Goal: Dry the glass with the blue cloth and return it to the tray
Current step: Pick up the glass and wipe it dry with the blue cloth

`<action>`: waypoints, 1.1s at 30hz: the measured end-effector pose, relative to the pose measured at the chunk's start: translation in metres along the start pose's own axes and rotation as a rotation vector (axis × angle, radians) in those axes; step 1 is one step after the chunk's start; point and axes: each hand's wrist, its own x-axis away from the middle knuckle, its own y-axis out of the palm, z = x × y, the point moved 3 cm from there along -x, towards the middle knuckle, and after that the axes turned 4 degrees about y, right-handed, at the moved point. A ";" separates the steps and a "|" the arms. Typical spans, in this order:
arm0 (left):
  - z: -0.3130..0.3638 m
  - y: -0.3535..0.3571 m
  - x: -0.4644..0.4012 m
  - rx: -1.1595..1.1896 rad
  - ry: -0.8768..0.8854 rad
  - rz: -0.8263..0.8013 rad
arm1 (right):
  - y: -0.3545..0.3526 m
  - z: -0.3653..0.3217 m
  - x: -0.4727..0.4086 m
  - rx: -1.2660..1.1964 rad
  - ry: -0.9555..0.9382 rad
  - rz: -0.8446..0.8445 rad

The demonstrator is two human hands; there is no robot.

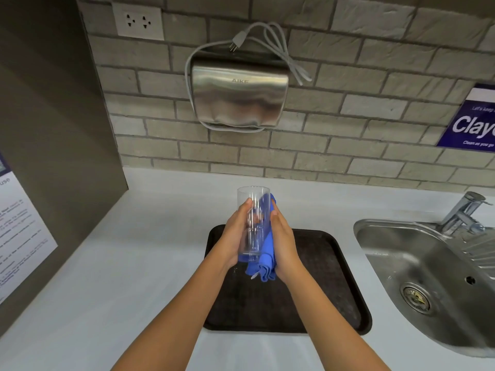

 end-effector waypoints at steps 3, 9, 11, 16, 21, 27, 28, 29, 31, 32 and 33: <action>0.000 0.003 0.001 0.009 -0.015 0.002 | -0.002 0.005 0.000 -0.054 0.006 -0.025; 0.000 0.005 -0.004 -0.272 0.159 0.206 | -0.004 -0.003 0.002 0.100 -0.075 0.043; -0.003 0.002 -0.004 -0.432 0.284 0.265 | -0.004 -0.006 0.006 0.219 -0.152 0.089; -0.017 0.008 0.004 -0.389 0.313 0.243 | 0.005 0.000 0.017 0.566 -0.308 0.171; -0.008 -0.002 0.004 -0.129 0.162 0.086 | 0.020 0.012 0.047 0.962 -0.768 0.062; -0.014 -0.002 0.011 -0.043 0.086 -0.014 | 0.011 -0.009 0.033 0.413 -0.338 0.053; -0.013 -0.002 0.011 -0.027 0.082 -0.017 | 0.008 -0.012 0.027 0.312 -0.265 0.041; -0.013 -0.003 0.010 -0.013 0.080 -0.023 | 0.005 -0.014 0.023 0.251 -0.213 0.038; -0.012 -0.002 0.008 0.001 0.072 -0.030 | 0.004 -0.014 0.022 0.231 -0.194 0.053; -0.009 -0.001 0.008 0.010 0.062 -0.024 | 0.006 -0.013 0.026 0.273 -0.235 0.067; -0.006 0.000 0.008 0.029 0.051 -0.018 | 0.009 -0.012 0.032 0.354 -0.300 0.081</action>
